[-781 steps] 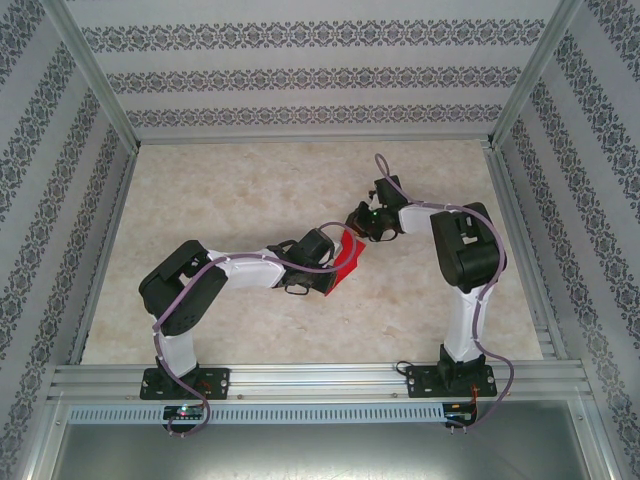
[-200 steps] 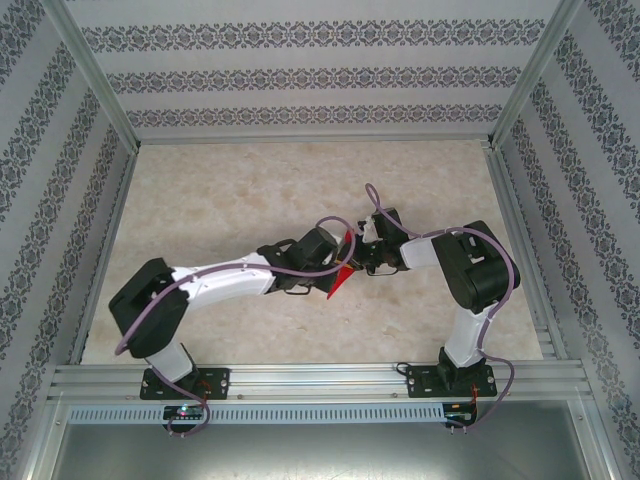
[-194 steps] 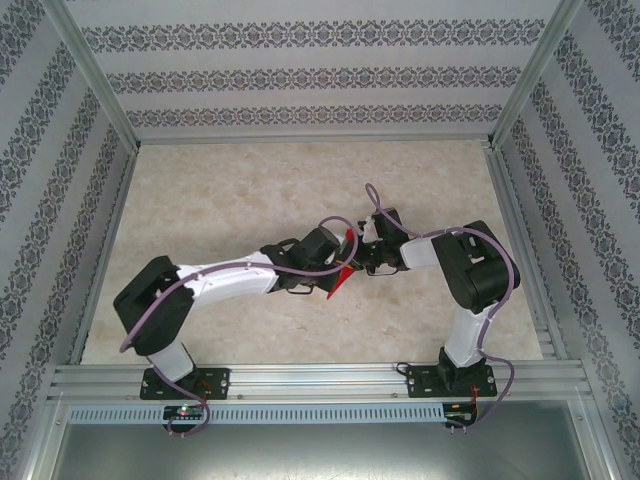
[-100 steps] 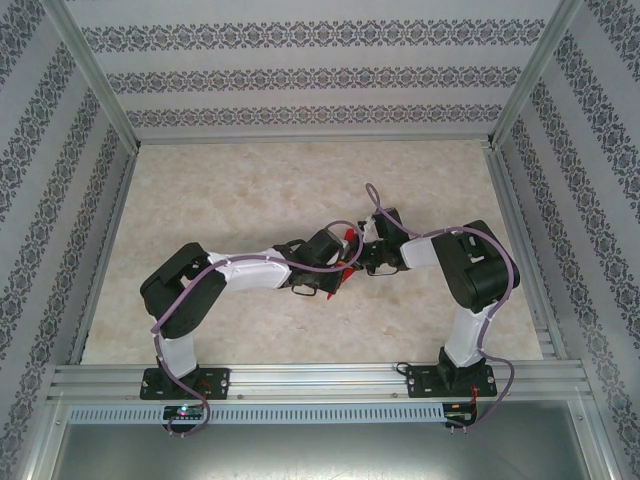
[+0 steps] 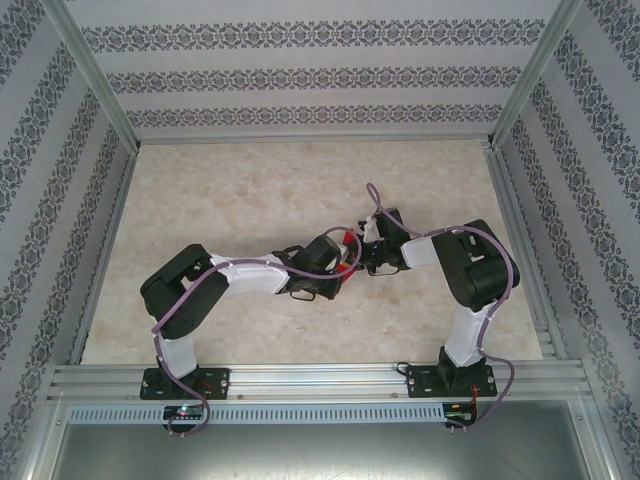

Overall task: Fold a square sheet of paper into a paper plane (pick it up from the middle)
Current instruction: Fold the wing for the fifth time at the center of the table.

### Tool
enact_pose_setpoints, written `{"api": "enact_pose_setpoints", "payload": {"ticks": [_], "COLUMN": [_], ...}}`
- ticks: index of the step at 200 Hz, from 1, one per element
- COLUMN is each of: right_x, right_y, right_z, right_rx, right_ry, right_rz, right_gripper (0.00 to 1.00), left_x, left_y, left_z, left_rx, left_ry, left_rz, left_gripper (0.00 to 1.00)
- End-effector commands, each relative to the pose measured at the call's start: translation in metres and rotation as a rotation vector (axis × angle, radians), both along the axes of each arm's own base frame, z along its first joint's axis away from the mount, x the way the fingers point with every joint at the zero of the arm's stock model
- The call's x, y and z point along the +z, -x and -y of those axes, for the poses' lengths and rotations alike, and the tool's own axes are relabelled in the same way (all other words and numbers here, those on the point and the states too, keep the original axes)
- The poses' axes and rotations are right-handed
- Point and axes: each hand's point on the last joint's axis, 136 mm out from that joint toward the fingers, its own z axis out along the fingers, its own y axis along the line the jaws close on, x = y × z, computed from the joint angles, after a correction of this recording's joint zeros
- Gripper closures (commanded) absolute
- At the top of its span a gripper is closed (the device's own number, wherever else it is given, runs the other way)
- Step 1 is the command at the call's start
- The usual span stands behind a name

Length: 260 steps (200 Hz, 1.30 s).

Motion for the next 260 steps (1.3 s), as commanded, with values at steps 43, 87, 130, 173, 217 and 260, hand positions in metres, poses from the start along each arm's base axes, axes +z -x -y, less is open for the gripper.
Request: {"api": "enact_pose_setpoints", "payload": {"ticks": [43, 87, 130, 173, 217, 260], "right_x": [-0.069, -0.072, -0.066, -0.045, 0.019, 0.069], "right_y": [0.023, 0.023, 0.022, 0.022, 0.004, 0.001], "right_z": [0.053, 0.054, 0.047, 0.033, 0.014, 0.034], "right_rx": [-0.102, -0.106, -0.08, -0.042, -0.029, -0.054], "right_ry": [0.252, 0.25, 0.221, 0.167, 0.075, 0.089], "right_rz": [-0.162, -0.166, -0.147, -0.114, -0.018, 0.066], "right_gripper": [0.96, 0.96, 0.96, 0.94, 0.81, 0.72], "left_x": [-0.03, -0.045, -0.054, -0.01, 0.059, 0.073], "left_y": [0.065, 0.087, 0.107, 0.093, 0.049, 0.027], "left_z": [-0.03, -0.041, -0.058, -0.035, -0.021, -0.007], "left_rx": [-0.099, -0.104, -0.114, -0.104, -0.035, -0.044], "left_ry": [-0.22, -0.253, -0.256, -0.134, -0.013, 0.01], "left_rz": [-0.08, -0.11, -0.171, -0.111, 0.032, 0.052], "left_gripper": [0.99, 1.0, 1.0, 1.0, 0.89, 0.73]}}
